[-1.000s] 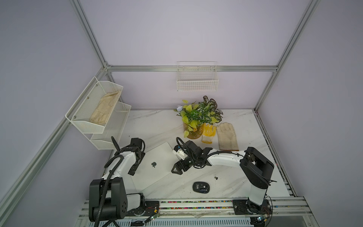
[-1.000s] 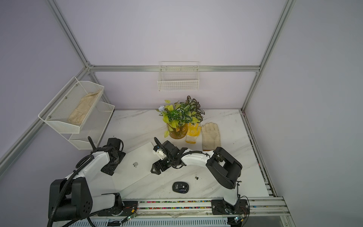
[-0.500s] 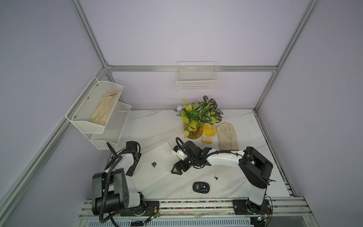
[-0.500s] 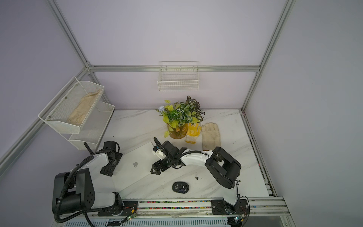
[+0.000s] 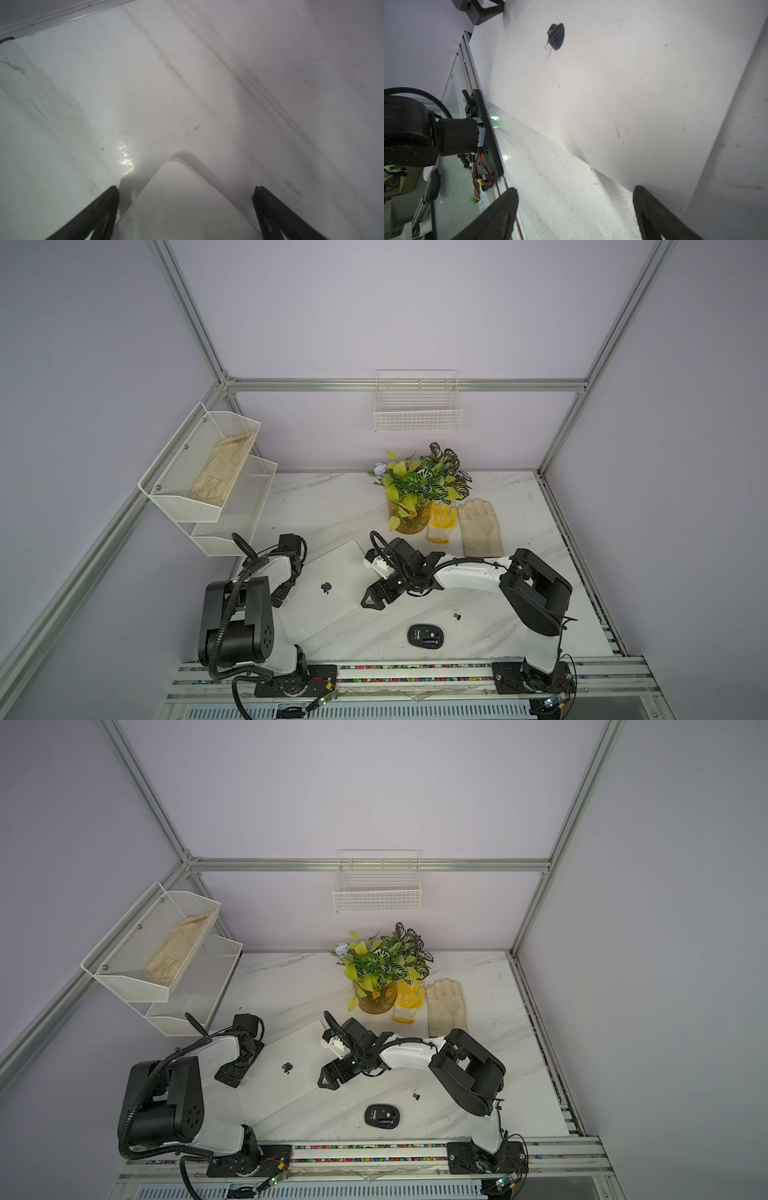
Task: Insert the wireless mouse receiver into the laptop
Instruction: Adjust the laptop at the center of the board.
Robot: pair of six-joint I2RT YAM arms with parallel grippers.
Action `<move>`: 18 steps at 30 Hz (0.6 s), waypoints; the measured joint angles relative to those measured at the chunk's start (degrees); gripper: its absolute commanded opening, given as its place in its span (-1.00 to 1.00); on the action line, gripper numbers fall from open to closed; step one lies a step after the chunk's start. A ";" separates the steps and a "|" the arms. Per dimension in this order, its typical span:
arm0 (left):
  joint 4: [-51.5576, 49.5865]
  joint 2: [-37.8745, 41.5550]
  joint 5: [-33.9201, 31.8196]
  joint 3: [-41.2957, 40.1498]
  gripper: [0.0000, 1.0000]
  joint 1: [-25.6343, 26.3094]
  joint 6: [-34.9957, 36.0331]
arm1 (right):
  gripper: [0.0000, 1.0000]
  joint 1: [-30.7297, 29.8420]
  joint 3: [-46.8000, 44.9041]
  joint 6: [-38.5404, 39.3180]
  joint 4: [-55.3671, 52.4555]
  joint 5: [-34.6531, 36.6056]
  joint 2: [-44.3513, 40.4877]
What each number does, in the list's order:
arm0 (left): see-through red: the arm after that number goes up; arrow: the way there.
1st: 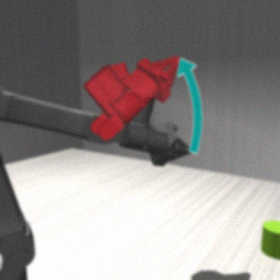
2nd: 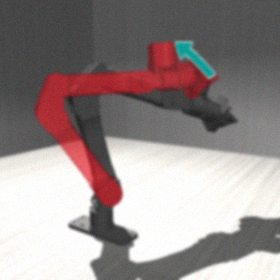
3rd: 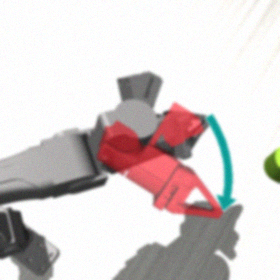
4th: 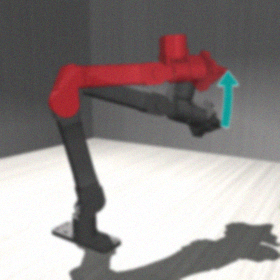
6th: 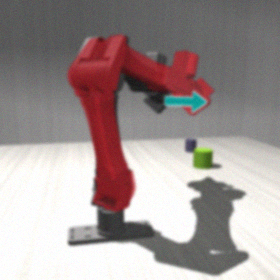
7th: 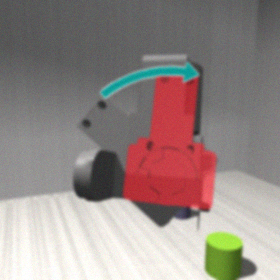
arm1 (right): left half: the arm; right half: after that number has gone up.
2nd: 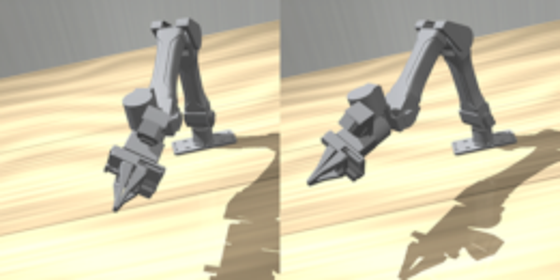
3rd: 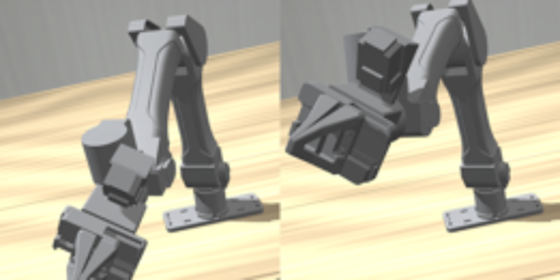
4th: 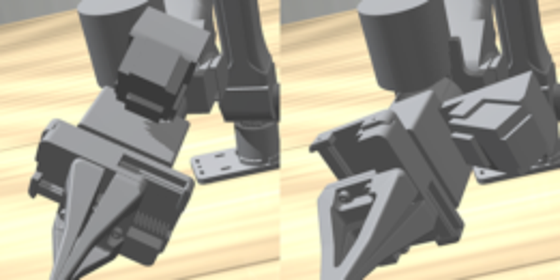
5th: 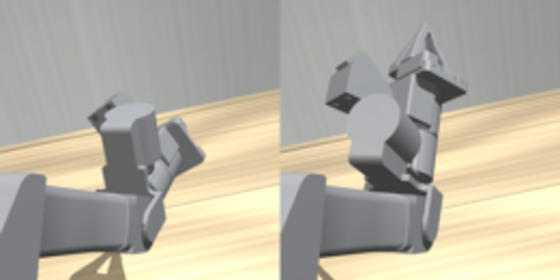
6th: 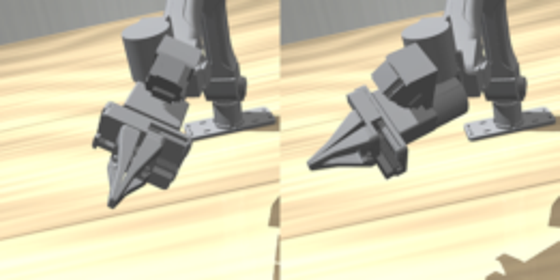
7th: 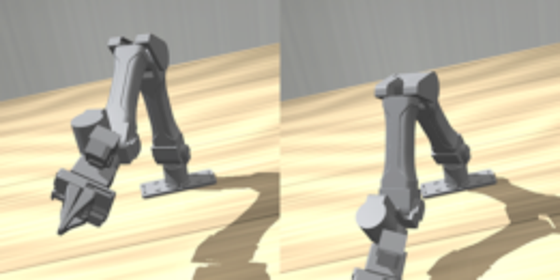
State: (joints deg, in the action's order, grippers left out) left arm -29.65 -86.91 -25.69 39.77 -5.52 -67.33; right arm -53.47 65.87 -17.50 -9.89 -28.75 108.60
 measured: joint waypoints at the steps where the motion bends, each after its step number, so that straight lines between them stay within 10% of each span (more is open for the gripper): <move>1: -0.04 -0.50 -0.61 0.31 1.00 0.59 -0.50 | 0.84 0.02 -0.35 -0.15 0.11 0.24 -0.28; 18: -1.25 -10.97 -1.14 11.89 1.00 10.99 -2.01 | 0.88 4.94 -8.48 -3.52 1.05 8.81 -10.71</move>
State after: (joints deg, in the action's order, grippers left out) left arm -30.89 -97.89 -26.83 51.66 5.48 -69.34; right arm -48.53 57.39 -21.02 -8.84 -19.94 97.89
